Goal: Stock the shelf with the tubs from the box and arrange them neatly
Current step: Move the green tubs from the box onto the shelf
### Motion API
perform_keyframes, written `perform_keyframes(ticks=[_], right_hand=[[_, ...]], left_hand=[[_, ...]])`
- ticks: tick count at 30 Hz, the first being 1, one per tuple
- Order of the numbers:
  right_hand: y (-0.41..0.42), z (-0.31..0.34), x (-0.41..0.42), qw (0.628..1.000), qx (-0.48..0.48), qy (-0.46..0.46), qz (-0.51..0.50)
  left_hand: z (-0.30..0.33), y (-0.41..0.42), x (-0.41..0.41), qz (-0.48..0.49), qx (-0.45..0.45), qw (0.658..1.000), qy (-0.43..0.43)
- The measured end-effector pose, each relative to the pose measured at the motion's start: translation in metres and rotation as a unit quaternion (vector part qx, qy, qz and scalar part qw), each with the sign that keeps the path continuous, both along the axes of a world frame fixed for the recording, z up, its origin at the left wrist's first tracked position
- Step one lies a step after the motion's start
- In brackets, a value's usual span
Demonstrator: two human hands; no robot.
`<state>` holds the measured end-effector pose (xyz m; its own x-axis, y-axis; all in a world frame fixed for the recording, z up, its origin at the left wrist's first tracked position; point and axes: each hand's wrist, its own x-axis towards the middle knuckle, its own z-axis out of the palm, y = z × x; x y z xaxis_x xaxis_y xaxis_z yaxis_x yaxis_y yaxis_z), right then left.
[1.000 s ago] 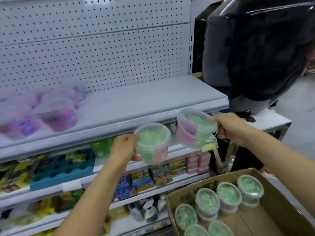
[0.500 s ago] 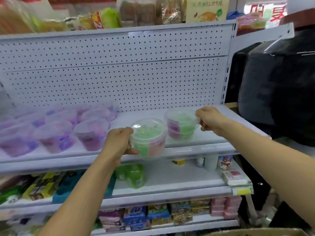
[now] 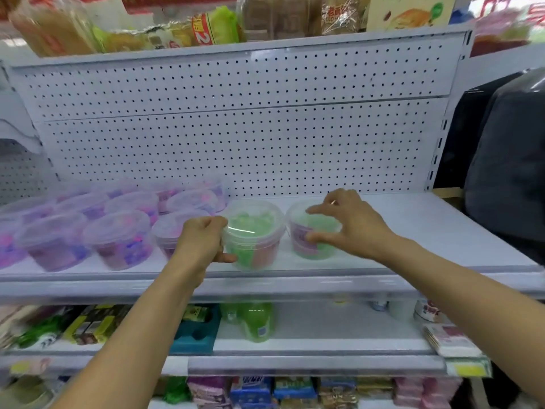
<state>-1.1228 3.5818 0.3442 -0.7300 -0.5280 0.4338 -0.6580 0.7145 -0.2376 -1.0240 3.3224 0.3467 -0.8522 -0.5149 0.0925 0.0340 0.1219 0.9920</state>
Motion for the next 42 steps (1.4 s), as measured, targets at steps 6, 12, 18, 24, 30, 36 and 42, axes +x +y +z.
perform_keyframes(ticks=[6, 12, 18, 24, 30, 36, 42], right_hand=[[-0.023, -0.010, -0.020, 0.985, 0.107, 0.135, 0.029], [-0.059, -0.008, -0.076, 0.995, 0.082, 0.059, 0.017], [-0.105, -0.007, -0.136, 0.993, 0.110, 0.038, 0.001], [-0.134, -0.006, -0.175, 0.993, 0.112, 0.048, -0.008], [-0.134, 0.009, -0.175, 0.993, 0.118, 0.004, -0.002], [-0.099, 0.022, -0.128, 0.985, -0.129, 0.024, 0.116], [-0.056, 0.034, -0.090, 0.969, -0.130, 0.098, 0.184]], left_hand=[[0.008, -0.010, -0.012, 0.005, -0.010, 1.000, 0.016], [0.039, -0.036, -0.038, 0.027, 0.011, 0.999, 0.038], [0.066, -0.075, -0.074, 0.063, 0.015, 0.997, 0.037], [0.063, -0.095, -0.102, 0.064, 0.004, 0.998, 0.022], [0.054, -0.086, -0.117, 0.044, 0.016, 0.999, -0.004], [0.054, -0.060, -0.119, 0.013, 0.022, 1.000, -0.013], [0.054, -0.009, -0.131, -0.067, 0.007, 0.997, -0.030]])
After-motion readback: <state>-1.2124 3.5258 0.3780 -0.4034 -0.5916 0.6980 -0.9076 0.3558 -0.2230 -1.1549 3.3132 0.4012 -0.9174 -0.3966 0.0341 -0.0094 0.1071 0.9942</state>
